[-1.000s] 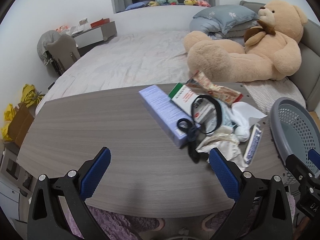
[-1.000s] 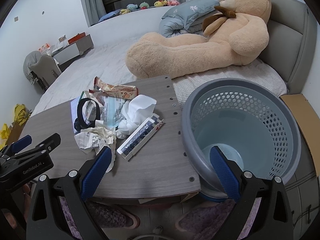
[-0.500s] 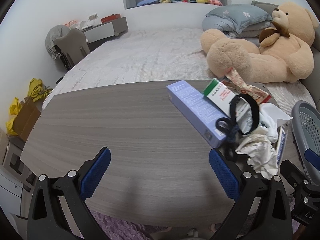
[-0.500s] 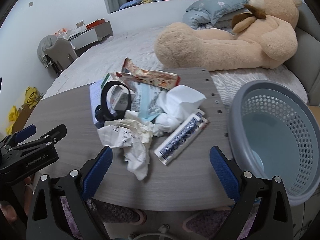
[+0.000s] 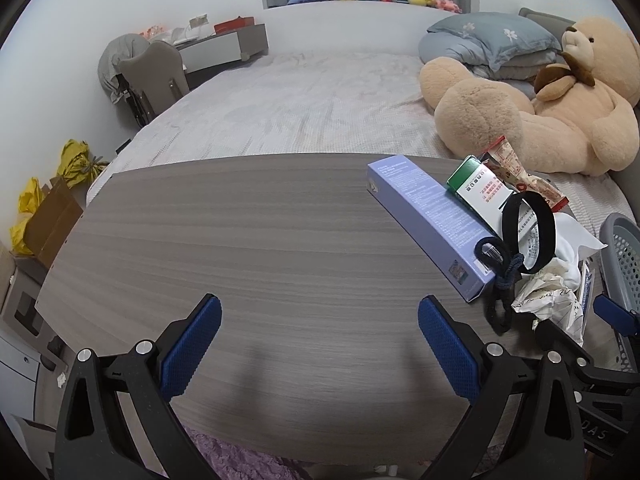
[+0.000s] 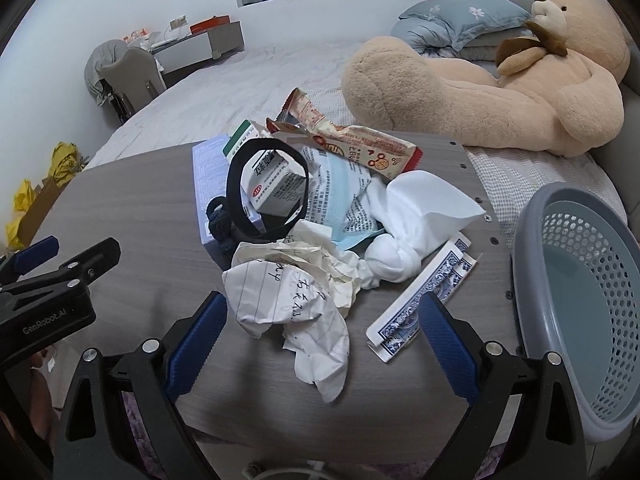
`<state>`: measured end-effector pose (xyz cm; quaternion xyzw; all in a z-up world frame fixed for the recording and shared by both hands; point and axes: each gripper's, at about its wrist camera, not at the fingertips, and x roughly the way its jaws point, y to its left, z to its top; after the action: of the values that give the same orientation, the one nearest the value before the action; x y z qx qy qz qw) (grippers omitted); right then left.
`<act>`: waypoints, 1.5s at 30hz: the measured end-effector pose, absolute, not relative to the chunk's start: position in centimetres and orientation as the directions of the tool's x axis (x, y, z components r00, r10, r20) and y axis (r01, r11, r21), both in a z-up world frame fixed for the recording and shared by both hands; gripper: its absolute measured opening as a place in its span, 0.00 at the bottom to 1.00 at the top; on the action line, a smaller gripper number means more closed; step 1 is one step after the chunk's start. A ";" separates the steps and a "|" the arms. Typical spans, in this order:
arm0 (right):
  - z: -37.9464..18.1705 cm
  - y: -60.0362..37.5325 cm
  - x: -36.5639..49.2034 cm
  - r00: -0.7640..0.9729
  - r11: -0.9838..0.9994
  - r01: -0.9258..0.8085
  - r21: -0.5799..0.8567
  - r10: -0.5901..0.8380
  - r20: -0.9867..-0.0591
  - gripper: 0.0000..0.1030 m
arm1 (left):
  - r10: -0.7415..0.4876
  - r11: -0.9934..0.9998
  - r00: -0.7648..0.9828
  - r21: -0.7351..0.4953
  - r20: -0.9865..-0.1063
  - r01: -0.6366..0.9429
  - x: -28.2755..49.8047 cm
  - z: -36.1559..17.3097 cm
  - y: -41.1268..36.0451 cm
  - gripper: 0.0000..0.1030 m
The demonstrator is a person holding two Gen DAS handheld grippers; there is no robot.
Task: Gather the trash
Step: 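Reach the right gripper to the crumpled white paper and close on it, then lift the crumpled paper with the right gripper while the left gripper grasps the black cord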
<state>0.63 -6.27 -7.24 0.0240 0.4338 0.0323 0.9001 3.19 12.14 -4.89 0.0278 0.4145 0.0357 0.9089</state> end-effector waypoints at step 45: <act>-3.7 -11.0 -5.7 0.682 0.988 0.006 0.157 0.111 -0.723 0.46 | -0.030 0.997 0.639 0.024 -0.768 0.076 1.9 -6.0 6.4 0.94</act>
<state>-5.71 -10.96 -3.68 0.0736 0.3975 0.0288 0.9142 1.90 6.37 -6.03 0.0270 0.4236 -0.0293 0.9049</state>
